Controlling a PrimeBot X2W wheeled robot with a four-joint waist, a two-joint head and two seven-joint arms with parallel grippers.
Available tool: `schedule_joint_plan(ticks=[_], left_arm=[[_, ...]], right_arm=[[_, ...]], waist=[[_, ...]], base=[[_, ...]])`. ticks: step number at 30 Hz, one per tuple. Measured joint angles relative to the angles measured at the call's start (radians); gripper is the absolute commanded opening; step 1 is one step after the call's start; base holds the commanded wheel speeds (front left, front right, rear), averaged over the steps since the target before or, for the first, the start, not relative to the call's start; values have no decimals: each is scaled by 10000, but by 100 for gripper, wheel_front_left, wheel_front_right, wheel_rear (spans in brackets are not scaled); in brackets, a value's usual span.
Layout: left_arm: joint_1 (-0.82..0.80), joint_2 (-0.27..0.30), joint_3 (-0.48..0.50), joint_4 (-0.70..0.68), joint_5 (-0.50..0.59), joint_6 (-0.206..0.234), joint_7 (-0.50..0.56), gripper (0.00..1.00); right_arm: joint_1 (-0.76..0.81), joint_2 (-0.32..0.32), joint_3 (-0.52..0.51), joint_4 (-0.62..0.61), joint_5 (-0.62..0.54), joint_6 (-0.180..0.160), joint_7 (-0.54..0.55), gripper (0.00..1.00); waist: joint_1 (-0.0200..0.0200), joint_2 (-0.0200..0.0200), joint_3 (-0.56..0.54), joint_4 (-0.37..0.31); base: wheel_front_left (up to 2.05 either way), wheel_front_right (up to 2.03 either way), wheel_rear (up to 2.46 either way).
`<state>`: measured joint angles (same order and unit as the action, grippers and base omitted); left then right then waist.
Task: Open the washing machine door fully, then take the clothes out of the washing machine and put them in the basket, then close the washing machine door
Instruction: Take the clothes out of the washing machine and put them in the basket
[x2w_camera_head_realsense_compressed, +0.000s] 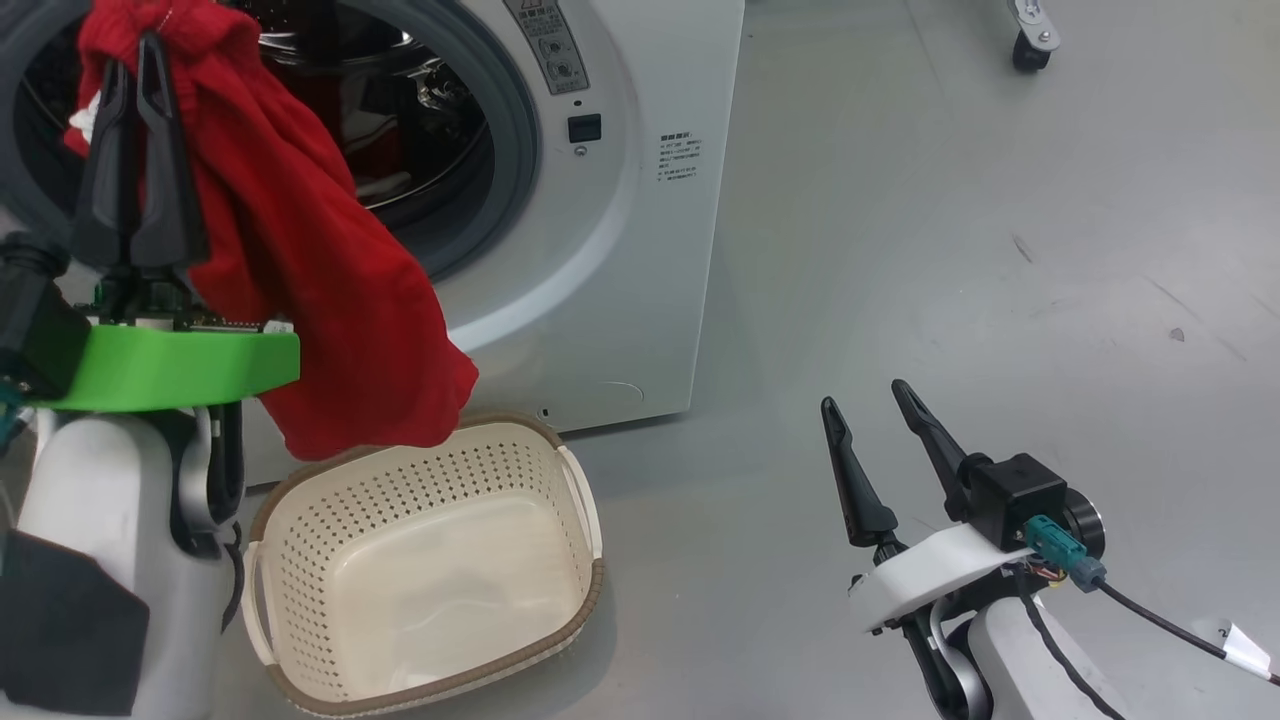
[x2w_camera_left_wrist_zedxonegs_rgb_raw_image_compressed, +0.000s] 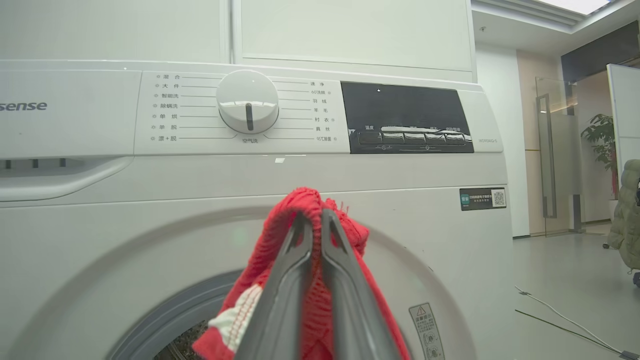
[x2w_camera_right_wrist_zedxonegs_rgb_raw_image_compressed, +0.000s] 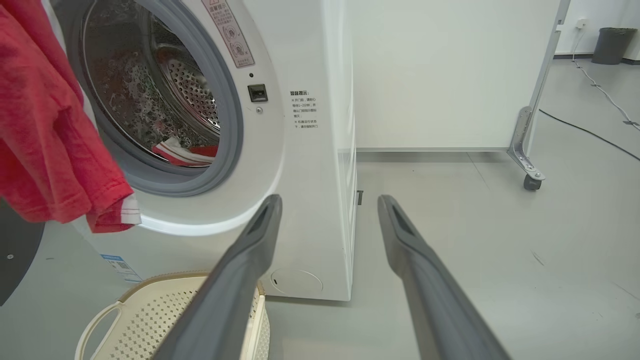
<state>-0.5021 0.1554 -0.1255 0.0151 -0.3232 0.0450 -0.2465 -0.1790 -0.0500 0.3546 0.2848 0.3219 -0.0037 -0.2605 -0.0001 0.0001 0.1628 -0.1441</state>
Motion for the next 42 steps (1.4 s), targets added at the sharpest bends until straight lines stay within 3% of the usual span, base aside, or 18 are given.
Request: schedule_joint_plan(ticks=[14,25,42], left_arm=[[2074,-309,-100,-593,-56,309,840,0],[3680,-708,-132,224,-464,510,1237,0],[3612,-754,-201,1712,-732,504,1294,0]], right_arm=[[61,2,-182,-240,-150,25,0,100],[25,4,-169,-468,-184,115,0,100],[-682,4,69,-1085,-161,125,0,100]], waist=[[0,0,120,130],[0,0,677,111],[0,0,2197,-208]], base=[[0,0,0],[0,0,0],[0,0,0]])
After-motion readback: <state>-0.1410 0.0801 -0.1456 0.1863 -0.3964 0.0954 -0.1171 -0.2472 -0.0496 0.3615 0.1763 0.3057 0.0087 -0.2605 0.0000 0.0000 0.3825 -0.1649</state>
